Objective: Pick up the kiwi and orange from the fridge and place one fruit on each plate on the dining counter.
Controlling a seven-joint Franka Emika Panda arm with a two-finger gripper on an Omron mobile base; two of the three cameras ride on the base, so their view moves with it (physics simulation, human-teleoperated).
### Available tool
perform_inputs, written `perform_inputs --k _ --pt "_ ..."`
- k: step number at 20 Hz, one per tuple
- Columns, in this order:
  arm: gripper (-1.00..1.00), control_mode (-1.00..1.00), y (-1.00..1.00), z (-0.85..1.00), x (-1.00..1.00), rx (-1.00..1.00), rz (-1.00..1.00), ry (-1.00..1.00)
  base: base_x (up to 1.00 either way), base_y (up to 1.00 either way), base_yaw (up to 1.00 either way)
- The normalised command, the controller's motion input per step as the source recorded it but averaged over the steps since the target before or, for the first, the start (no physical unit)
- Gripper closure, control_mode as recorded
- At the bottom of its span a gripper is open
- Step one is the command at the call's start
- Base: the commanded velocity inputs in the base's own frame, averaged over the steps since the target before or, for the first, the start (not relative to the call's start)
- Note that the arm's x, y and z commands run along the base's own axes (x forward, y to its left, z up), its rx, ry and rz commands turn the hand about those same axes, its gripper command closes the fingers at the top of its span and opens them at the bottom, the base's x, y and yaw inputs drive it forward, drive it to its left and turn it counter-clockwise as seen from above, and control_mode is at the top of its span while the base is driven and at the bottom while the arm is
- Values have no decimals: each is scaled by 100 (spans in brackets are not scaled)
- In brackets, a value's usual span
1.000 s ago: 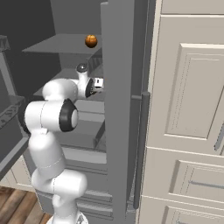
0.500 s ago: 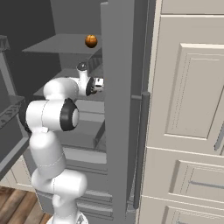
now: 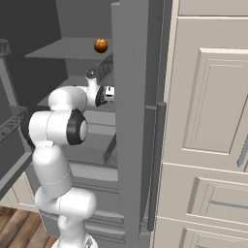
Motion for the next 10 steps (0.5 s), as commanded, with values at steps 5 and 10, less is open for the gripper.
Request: perform_inputs --k 5,10 --pt "100 -100 0 -35 -7 0 1 9 0 0 0" --pt "100 -100 0 -12 -55 0 -1 -6 0 0 0"
